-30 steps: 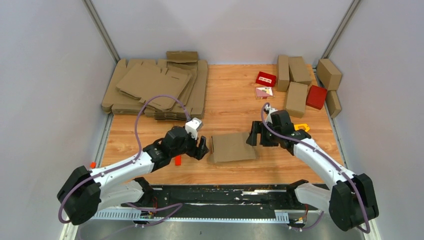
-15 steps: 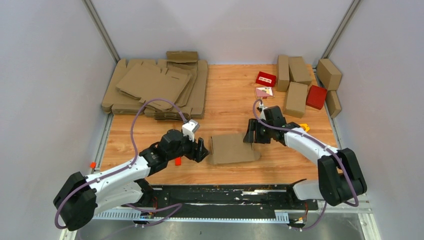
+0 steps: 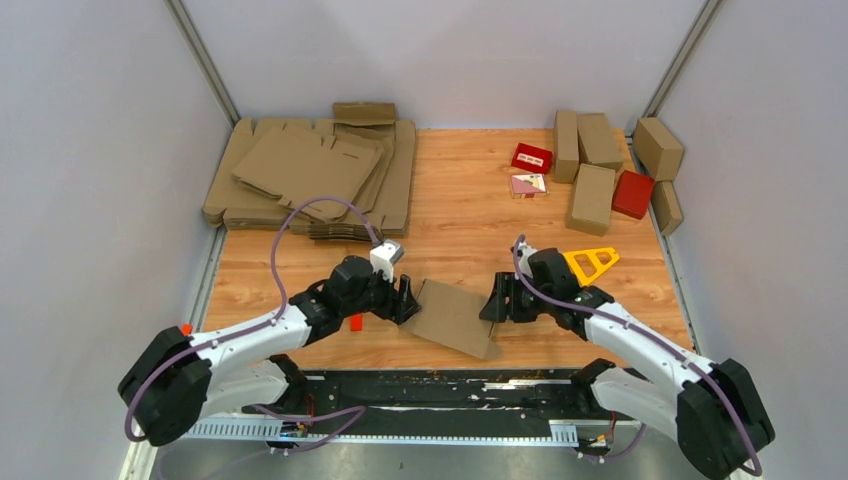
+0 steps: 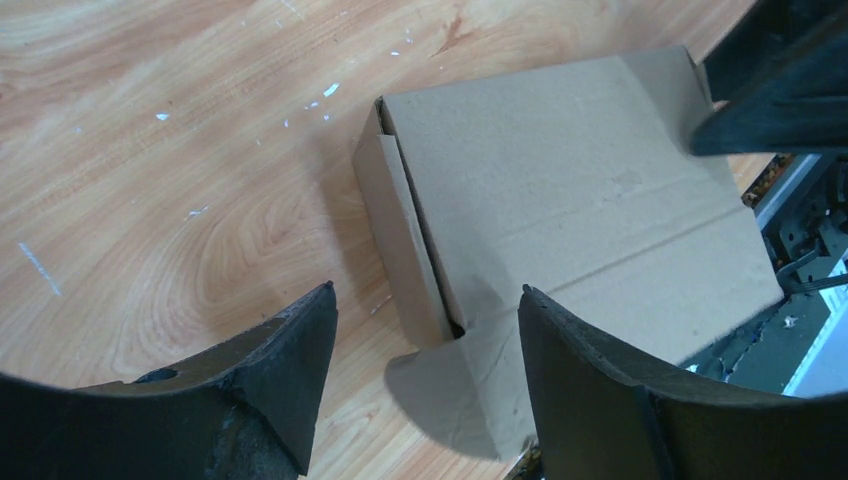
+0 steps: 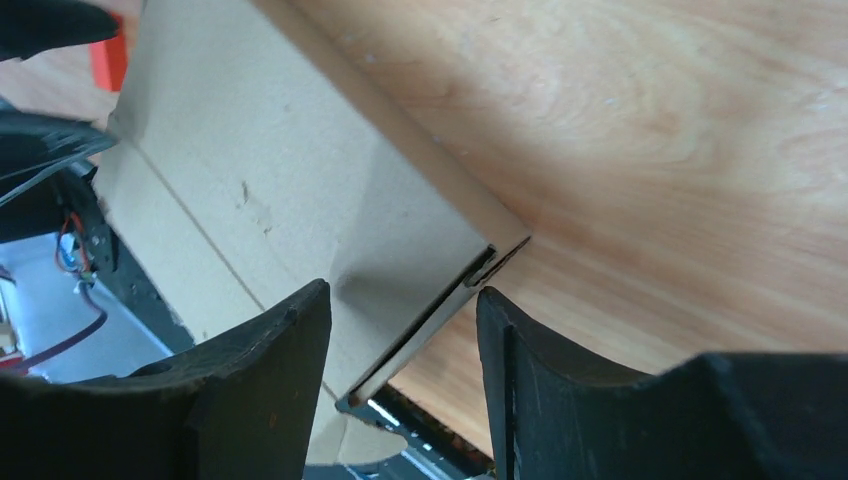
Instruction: Fold the paper box
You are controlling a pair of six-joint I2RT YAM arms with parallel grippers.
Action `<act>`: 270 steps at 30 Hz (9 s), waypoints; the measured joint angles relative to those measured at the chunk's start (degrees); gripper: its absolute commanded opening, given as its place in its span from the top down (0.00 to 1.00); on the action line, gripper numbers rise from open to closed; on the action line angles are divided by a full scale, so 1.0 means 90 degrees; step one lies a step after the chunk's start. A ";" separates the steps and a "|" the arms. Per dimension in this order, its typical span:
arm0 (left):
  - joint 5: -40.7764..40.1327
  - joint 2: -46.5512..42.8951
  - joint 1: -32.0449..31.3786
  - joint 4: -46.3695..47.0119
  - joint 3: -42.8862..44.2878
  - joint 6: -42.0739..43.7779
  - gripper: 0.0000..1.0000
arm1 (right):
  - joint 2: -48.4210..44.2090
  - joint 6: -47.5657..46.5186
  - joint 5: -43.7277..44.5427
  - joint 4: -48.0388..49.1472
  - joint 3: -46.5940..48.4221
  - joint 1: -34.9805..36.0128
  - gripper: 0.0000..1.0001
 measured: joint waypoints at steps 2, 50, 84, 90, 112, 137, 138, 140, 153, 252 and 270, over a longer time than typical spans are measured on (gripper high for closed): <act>0.0080 0.0289 0.0007 0.0148 0.0002 -0.0024 0.31 | -0.0282 0.0129 0.0000 -0.0078 -0.0061 0.0175 0.44; 0.0316 -0.1081 0.0053 -0.0517 -0.0478 -0.0107 1.00 | 0.2533 -0.0636 -0.1829 0.1462 0.0996 -0.1207 0.78; 0.0270 0.2181 -0.0748 0.4359 -0.0175 -0.1248 0.43 | 0.3062 -0.0903 -0.1634 0.1445 0.1032 -0.1258 0.76; 0.0386 0.2698 -0.0750 0.4444 0.0274 -0.1396 0.50 | 0.2684 -0.0981 -0.1328 0.1139 0.1078 -0.0884 0.74; -0.0160 0.2550 -0.0928 0.2208 0.1251 -0.1013 0.49 | 0.1124 -0.0967 -0.1001 0.0432 0.0959 -0.0792 0.41; -0.0233 0.2382 -0.0969 0.3356 0.0352 -0.1999 0.48 | -0.0272 -0.0308 -0.0855 -0.0182 0.1183 -0.0719 0.00; -0.0279 0.2314 -0.0998 0.3351 0.0299 -0.2045 0.47 | -0.0447 -0.0328 -0.0663 -0.0294 0.1183 -0.0716 0.00; -0.0362 0.2205 -0.1056 0.3334 0.0214 -0.2106 0.47 | -0.0906 -0.0355 -0.0359 -0.0379 0.1154 -0.0716 0.00; -0.1139 0.1991 -0.1418 0.3468 -0.0100 -0.2732 0.45 | -0.0510 -0.0102 0.0964 -0.1666 0.1999 0.1899 0.00; 0.0270 0.2191 0.0401 0.1071 0.1379 -0.0969 0.37 | 0.2293 -0.1518 0.2601 -0.2771 0.3840 0.2982 0.08; 0.0153 0.1433 0.0401 0.0253 0.1377 -0.0709 0.32 | 0.2727 -0.1569 0.2754 -0.3116 0.3937 0.2892 0.46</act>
